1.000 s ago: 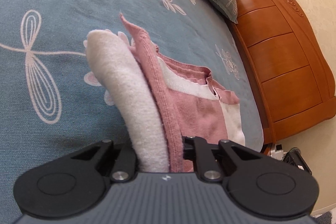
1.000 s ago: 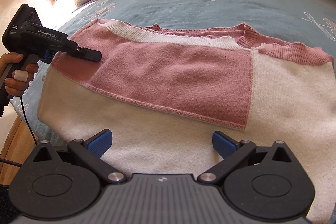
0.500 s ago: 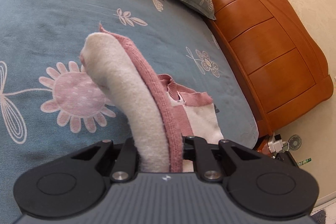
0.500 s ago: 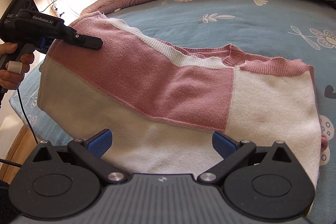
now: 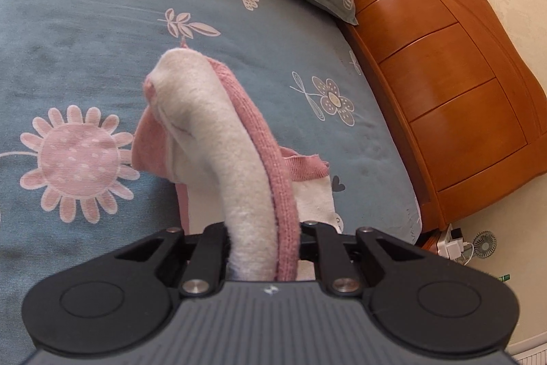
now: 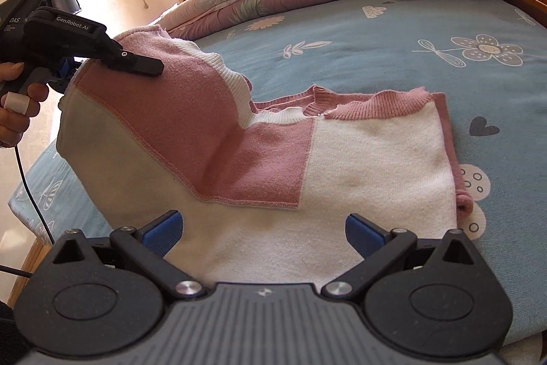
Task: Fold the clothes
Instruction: 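Fold the edge over the sweater's middle with the left gripper, then open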
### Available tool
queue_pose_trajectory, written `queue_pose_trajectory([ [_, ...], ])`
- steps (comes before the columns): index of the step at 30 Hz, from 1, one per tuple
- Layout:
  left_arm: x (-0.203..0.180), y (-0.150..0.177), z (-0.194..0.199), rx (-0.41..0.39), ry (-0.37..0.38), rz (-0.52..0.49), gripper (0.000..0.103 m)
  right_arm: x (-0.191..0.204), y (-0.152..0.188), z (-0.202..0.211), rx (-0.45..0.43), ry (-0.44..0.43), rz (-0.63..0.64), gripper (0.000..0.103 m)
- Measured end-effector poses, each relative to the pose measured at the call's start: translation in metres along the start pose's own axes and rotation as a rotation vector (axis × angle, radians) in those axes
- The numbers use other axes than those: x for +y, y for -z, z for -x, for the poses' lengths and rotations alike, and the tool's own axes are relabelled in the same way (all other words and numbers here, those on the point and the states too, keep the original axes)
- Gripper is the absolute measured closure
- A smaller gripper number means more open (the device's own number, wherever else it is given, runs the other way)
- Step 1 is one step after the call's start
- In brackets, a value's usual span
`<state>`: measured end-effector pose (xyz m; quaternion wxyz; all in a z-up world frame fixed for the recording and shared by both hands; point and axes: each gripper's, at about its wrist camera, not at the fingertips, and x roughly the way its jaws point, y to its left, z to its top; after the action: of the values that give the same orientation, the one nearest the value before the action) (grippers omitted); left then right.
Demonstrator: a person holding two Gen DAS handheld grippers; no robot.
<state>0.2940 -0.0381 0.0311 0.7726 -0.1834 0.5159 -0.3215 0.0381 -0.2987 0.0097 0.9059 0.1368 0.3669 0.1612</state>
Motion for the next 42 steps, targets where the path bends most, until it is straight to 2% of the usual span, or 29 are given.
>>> queue_pose_trajectory([
  [8, -0.022, 0.0, -0.034, 0.024, -0.007, 0.065, 0.09, -0.017, 0.005, 0.011, -0.032, 0.014, -0.035, 0.0],
  [19, -0.048, 0.002, -0.084, 0.087, -0.017, 0.092, 0.09, -0.039, 0.015, 0.028, -0.06, 0.033, -0.094, 0.0],
  [32, -0.064, 0.009, -0.13, 0.121, -0.061, 0.146, 0.089, -0.038, 0.016, 0.048, -0.09, 0.036, -0.071, 0.0],
  [39, -0.058, 0.012, -0.156, 0.15, -0.084, 0.256, 0.079, -0.046, 0.019, 0.054, -0.093, 0.07, -0.089, 0.0],
  [41, -0.059, 0.014, -0.161, 0.151, -0.081, 0.285, 0.072, -0.048, 0.021, 0.055, -0.09, 0.077, -0.098, 0.0],
  [42, -0.06, 0.015, -0.162, 0.15, -0.077, 0.294, 0.066, -0.05, 0.022, 0.055, -0.089, 0.08, -0.102, 0.0],
])
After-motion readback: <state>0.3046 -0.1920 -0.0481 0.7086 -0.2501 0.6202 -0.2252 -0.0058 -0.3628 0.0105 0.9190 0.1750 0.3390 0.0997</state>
